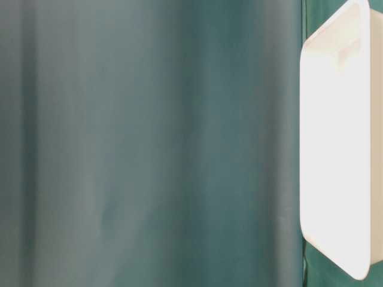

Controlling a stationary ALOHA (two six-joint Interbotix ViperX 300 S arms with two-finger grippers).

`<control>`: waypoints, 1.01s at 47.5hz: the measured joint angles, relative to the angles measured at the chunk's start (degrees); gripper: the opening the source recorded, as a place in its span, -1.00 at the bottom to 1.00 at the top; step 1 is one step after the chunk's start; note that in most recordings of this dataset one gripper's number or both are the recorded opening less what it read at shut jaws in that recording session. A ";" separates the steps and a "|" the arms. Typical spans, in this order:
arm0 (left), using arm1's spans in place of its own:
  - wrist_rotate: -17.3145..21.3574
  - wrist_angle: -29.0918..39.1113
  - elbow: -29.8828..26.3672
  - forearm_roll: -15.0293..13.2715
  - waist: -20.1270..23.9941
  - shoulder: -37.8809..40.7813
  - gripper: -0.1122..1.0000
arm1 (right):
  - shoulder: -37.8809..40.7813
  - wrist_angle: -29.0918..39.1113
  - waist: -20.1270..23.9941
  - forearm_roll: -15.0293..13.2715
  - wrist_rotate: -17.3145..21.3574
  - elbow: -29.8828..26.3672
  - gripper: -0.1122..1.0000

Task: Put the tape into the white case with the left arm.

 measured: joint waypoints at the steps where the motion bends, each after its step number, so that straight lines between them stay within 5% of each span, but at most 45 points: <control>1: 0.00 0.00 -0.09 -0.09 0.00 -0.09 -0.36 | 0.00 0.00 0.00 0.00 0.00 0.00 -0.36; 7: -0.09 0.09 0.00 -0.97 0.00 0.09 -0.75 | -0.26 -0.09 -0.26 -0.62 -0.26 0.79 -0.78; 11: -0.18 0.09 -0.09 -1.05 -0.09 0.09 -0.77 | -0.88 -0.09 -0.53 -0.97 -0.18 1.41 -0.93; 28: 0.35 0.09 -0.62 -1.14 -4.66 0.18 -0.76 | -3.43 2.11 -0.53 -1.05 0.88 4.92 -0.97; 33: 0.79 0.09 -0.70 -1.14 -6.24 0.53 -0.45 | -4.31 2.46 -0.62 -1.05 1.58 6.59 -0.97; 43: 2.29 0.09 -0.70 -1.05 -6.59 0.70 0.63 | -7.29 2.55 -0.62 -1.05 2.11 10.63 -0.97; 48: 2.46 0.09 -0.70 -1.05 -6.59 0.79 0.96 | -8.88 2.55 -0.70 -1.05 2.90 12.30 -0.97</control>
